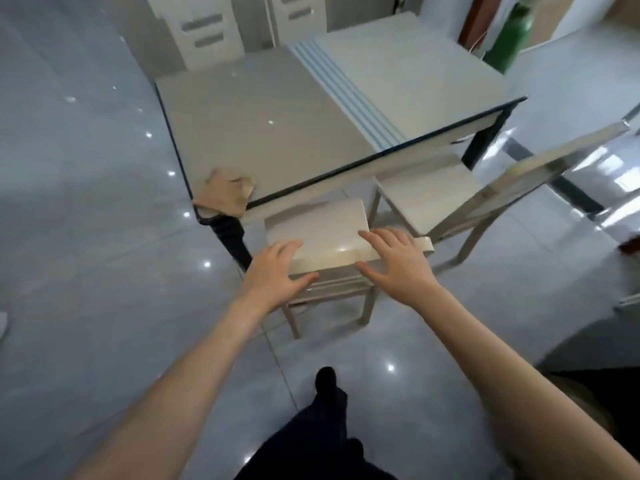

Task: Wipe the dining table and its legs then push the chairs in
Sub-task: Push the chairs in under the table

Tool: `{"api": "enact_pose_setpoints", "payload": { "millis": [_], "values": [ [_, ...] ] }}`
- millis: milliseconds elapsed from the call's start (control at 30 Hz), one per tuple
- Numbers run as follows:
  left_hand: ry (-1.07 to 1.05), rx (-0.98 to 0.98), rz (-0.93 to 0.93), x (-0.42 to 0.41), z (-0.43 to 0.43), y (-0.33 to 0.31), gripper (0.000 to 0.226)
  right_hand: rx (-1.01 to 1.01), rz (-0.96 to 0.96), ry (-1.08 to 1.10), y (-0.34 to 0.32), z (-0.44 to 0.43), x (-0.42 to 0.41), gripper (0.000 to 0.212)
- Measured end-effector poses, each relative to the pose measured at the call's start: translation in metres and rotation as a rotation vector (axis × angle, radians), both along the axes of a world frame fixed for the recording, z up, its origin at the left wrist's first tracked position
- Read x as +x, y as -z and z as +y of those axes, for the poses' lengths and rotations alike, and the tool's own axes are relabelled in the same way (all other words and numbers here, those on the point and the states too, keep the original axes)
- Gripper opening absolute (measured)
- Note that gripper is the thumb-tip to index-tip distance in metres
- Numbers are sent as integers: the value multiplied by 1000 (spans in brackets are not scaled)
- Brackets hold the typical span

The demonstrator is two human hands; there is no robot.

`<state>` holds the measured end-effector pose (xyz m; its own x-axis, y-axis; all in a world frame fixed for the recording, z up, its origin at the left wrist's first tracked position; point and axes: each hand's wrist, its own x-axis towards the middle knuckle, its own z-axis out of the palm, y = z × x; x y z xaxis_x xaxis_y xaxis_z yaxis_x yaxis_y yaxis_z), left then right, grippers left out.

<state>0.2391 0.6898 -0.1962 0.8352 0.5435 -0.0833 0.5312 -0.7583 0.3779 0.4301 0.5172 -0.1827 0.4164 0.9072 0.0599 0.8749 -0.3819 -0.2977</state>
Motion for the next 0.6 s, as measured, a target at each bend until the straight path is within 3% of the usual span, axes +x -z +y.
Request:
{"api": "enact_pose_setpoints", "payload": {
  "millis": [100,233,433,600],
  "values": [
    [32,30,148,11,18,16,82,-209,-127,-60,26,20,24,60],
    [71,168,151,14,29,35,103,-23,-172,-126,50,23,43,72],
    [8,250,23,10,27,44,83,178,-200,-217,65,26,58,57],
    [-54,246,7,13,25,54,84,255,-192,-249,72,32,66,54]
  ]
}}
